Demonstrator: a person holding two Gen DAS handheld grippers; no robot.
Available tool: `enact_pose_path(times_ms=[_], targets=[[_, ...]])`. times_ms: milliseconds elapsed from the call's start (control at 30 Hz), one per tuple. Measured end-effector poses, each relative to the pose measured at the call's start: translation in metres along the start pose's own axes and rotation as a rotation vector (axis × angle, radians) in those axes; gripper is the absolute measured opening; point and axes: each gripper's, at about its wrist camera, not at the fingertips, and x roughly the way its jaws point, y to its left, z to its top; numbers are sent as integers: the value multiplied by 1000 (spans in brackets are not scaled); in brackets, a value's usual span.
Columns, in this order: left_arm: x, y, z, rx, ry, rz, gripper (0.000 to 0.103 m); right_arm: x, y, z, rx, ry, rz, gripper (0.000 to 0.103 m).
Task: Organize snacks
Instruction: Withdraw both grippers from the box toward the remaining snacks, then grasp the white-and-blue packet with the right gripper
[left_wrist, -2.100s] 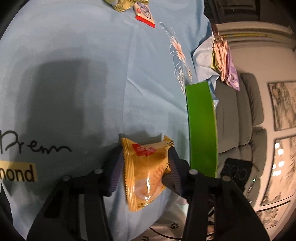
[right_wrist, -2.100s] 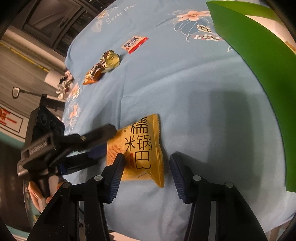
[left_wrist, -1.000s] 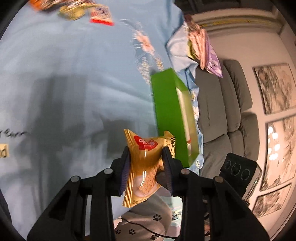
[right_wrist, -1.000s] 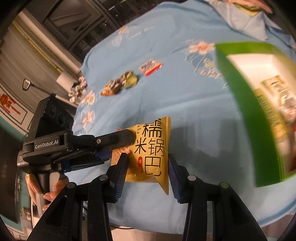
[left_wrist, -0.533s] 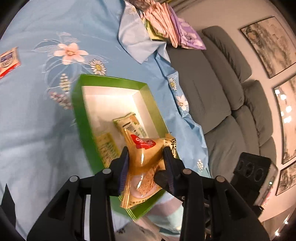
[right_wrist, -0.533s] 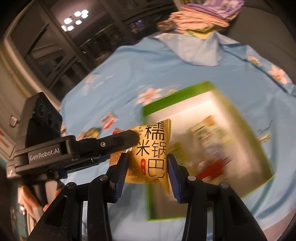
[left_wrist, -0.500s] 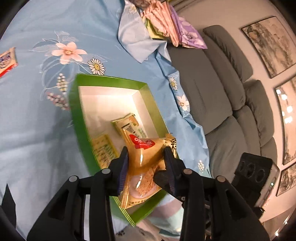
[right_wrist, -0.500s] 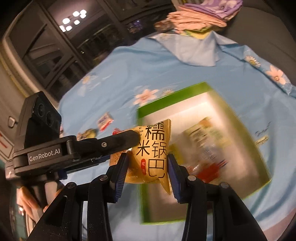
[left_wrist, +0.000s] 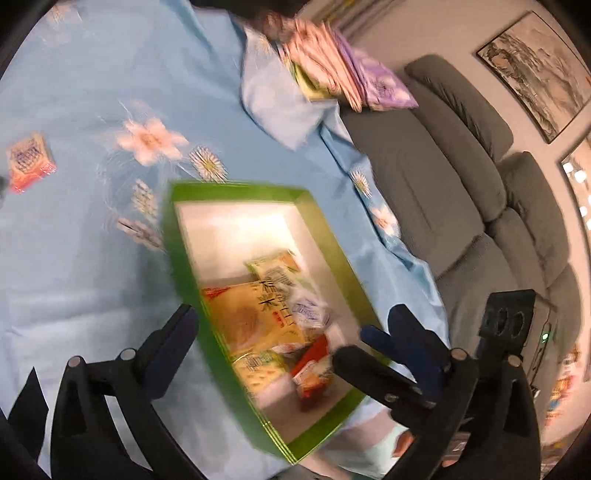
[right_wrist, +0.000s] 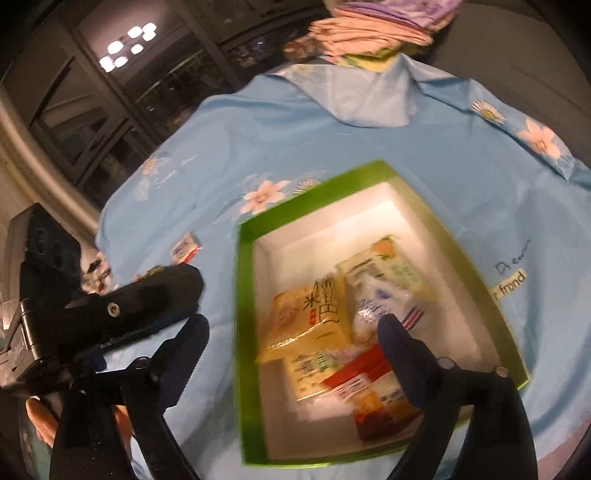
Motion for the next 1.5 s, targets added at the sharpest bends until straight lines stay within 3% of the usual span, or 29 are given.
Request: enact_pose_path(times_ms=[67, 133, 300, 433, 500, 633, 700, 800, 900, 1000, 1167, 1367, 1500], targets=[[-23, 1, -6, 82, -54, 103, 103, -2, 12, -4, -20, 16, 23, 103], [-46, 8, -15, 136, -114, 215, 103, -2, 30, -9, -66, 33, -5, 103], [-99, 54, -43, 133, -248, 447, 103, 7, 78, -24, -179, 55, -40, 103], [-109, 91, -75, 245, -264, 735, 103, 24, 106, -27, -185, 103, -43, 103], [-108, 115, -91, 243, -244, 794, 103, 36, 119, -26, -178, 121, -38, 103], [-107, 178, -119, 40, -181, 687, 103, 67, 144, -19, -145, 183, -7, 103], [-105, 195, -128, -58, -84, 670, 103, 86, 160, -15, -137, 218, 0, 103], [-105, 187, -134, 4, -93, 625, 103, 120, 198, -7, -168, 255, 54, 103], [-104, 179, -142, 90, -97, 665, 103, 153, 236, 0, -223, 319, 114, 103], [-102, 189, -148, 90, -77, 687, 103, 190, 277, 11, -294, 363, 127, 103], [-102, 211, -149, -51, -28, 609, 103, 250, 309, 47, -337, 302, -18, 103], [-103, 198, -145, 21, -47, 628, 103, 326, 312, 79, -445, 277, -256, 103], [-104, 205, -138, 7, -47, 595, 103, 371, 297, 83, -437, 335, -295, 103]])
